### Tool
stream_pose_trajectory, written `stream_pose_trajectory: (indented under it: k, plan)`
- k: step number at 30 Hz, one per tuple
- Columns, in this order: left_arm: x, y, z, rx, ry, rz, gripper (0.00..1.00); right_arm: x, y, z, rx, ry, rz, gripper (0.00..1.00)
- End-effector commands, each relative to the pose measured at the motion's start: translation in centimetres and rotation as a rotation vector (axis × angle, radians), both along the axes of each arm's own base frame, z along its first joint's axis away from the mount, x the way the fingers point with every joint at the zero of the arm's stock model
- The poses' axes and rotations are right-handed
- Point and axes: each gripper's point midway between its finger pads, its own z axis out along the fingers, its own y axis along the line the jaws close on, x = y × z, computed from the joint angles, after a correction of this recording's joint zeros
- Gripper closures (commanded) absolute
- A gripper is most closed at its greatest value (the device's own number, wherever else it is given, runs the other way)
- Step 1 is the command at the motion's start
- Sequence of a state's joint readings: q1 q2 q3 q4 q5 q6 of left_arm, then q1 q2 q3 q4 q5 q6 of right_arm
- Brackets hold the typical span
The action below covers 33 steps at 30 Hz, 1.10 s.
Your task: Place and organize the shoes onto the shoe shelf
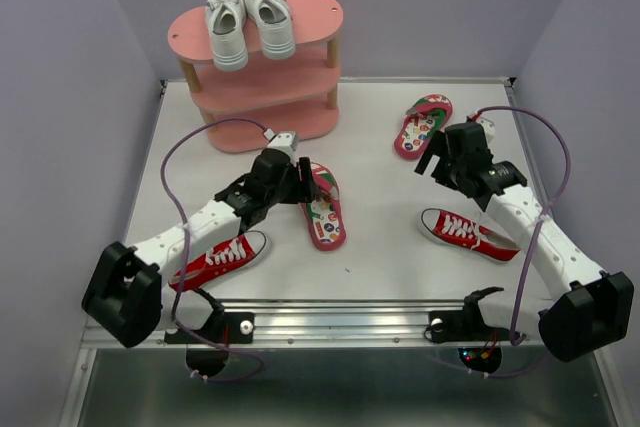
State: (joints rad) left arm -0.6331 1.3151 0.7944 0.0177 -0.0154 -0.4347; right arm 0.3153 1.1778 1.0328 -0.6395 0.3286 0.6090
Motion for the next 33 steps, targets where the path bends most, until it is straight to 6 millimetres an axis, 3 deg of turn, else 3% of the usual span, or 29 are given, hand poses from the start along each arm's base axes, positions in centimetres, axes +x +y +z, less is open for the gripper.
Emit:
stream_pose_trajectory:
  k: [1, 6, 10, 11, 16, 22, 26, 33]
  plan:
    - [-0.2, 2.6, 4.4, -0.023, -0.102, 0.113, 0.33, 0.7, 0.6, 0.5, 0.017, -0.026, 0.028, 0.00]
    - [-0.1, 5.8, 5.0, 0.004, -0.107, 0.244, 0.34, 1.3, 2.5, 0.9, 0.066, -0.043, 0.123, 0.00]
    - [0.4, 6.8, 4.7, -0.018, -0.078, 0.286, 0.35, 0.9, 6.3, 1.5, 0.089, -0.075, 0.278, 0.00]
    - [0.7, 6.8, 4.8, -0.040, -0.074, 0.286, 0.35, 0.4, 8.1, 1.7, 0.088, -0.084, 0.335, 0.00]
    - [1.0, 7.7, 5.0, -0.048, -0.060, 0.311, 0.36, -2.0, 13.9, 0.1, 0.039, -0.049, 0.498, 0.00]
    - [1.8, 11.4, 5.6, -0.059, -0.033, 0.426, 0.36, -4.7, 20.0, -3.1, -0.001, 0.010, 0.651, 0.03]
    - [2.3, 14.4, 7.4, -0.040, -0.047, 0.497, 0.36, -4.3, 22.0, -5.1, -0.011, 0.025, 0.668, 0.08]
    - [2.4, 16.6, 9.6, -0.018, -0.074, 0.532, 0.36, -2.1, 24.1, -6.4, -0.006, -0.003, 0.656, 0.19]
